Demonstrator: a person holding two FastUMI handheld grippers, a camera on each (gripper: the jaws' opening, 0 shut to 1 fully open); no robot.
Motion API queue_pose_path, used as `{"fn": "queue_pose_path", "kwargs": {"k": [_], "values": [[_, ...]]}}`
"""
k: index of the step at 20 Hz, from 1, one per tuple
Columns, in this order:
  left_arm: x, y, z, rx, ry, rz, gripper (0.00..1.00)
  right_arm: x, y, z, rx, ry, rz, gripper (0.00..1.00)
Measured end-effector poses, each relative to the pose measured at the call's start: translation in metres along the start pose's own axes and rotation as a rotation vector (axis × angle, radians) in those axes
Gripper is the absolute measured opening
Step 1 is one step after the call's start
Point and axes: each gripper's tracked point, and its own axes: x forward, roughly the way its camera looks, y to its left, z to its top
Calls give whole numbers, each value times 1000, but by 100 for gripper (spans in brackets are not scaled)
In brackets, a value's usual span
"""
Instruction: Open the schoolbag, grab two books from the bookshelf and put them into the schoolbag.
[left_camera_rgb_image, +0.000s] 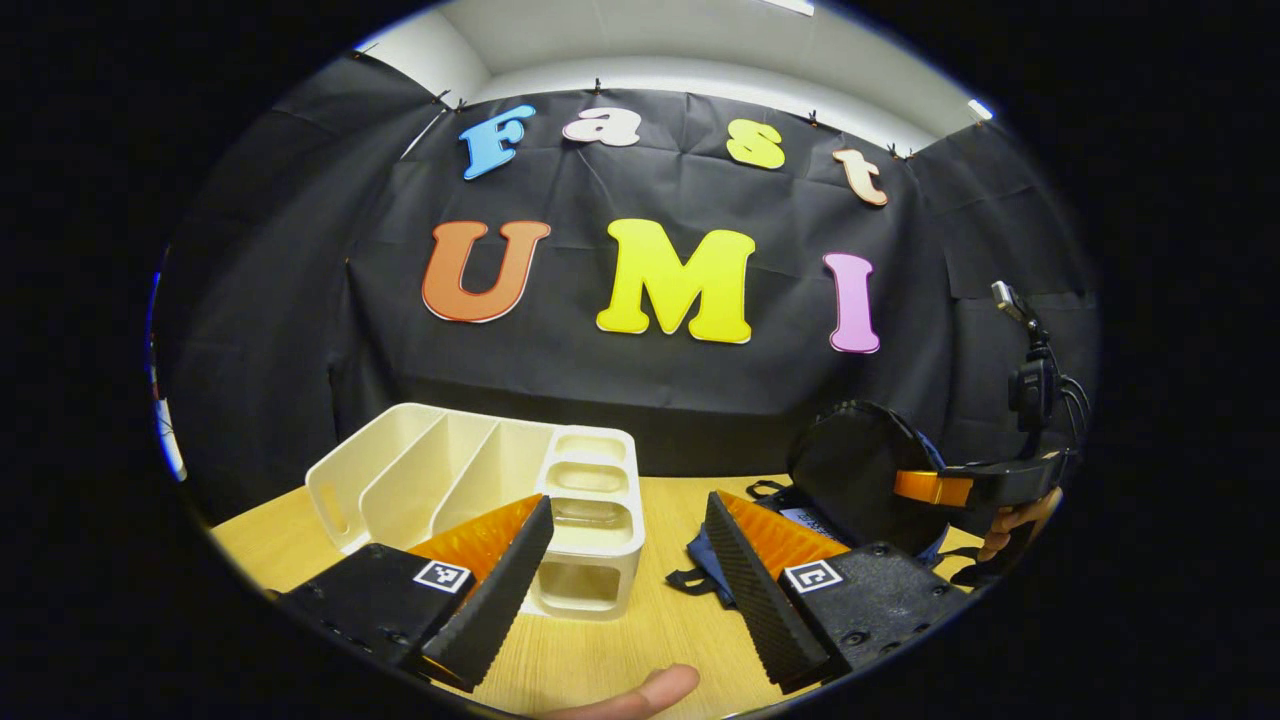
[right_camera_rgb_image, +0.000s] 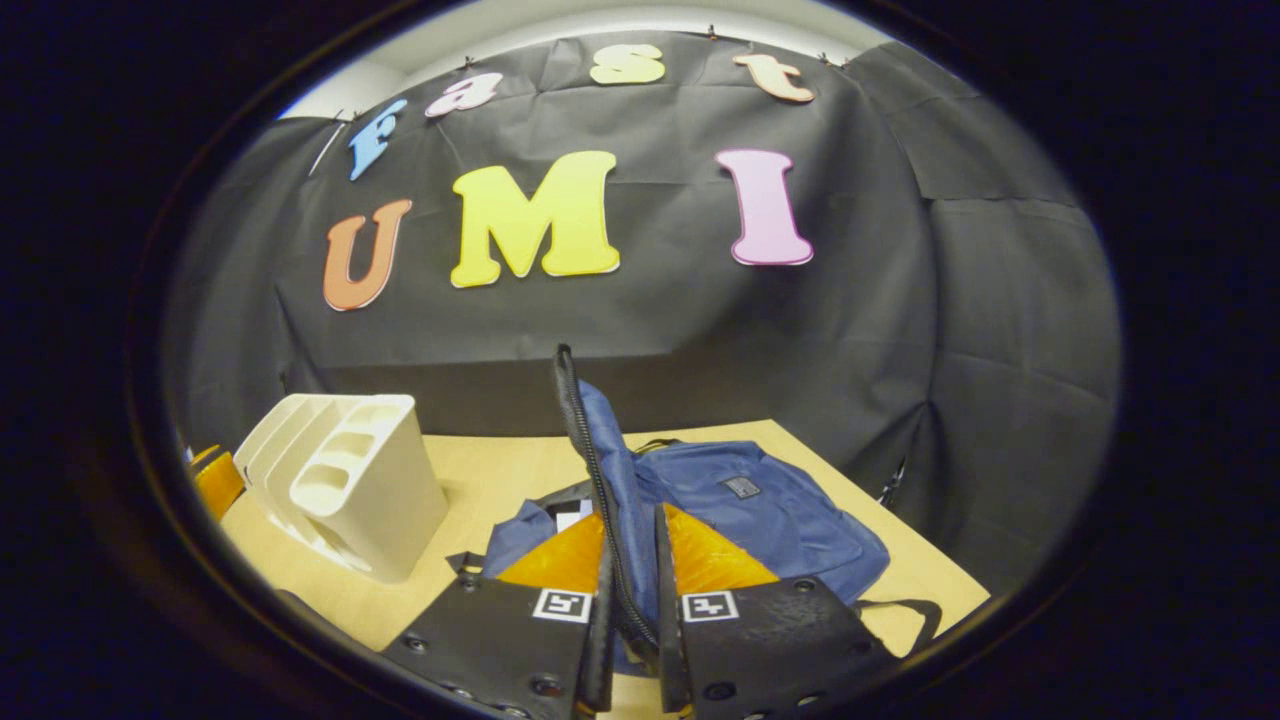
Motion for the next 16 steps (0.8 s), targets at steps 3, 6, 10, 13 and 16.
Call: {"fn": "queue_pose_path", "kwargs": {"k": [3,6,10,13,16], "values": [[-15,5,-6,2,7,14,98,-5,0,-9,-16,5,-10,18],[-31,12,-9,2,3,28,98,-14,1,-19,-31,14,-15,26],[-51,22,-11,5,-4,51,98,-27,3,-33,-37,23,-13,28],[-68,31,-13,-1,-17,73,98,-39,6,-43,-47,21,-18,37],[-76,37,-8,15,-15,100,98,-61,14,-45,-75,-4,-3,55]]}}
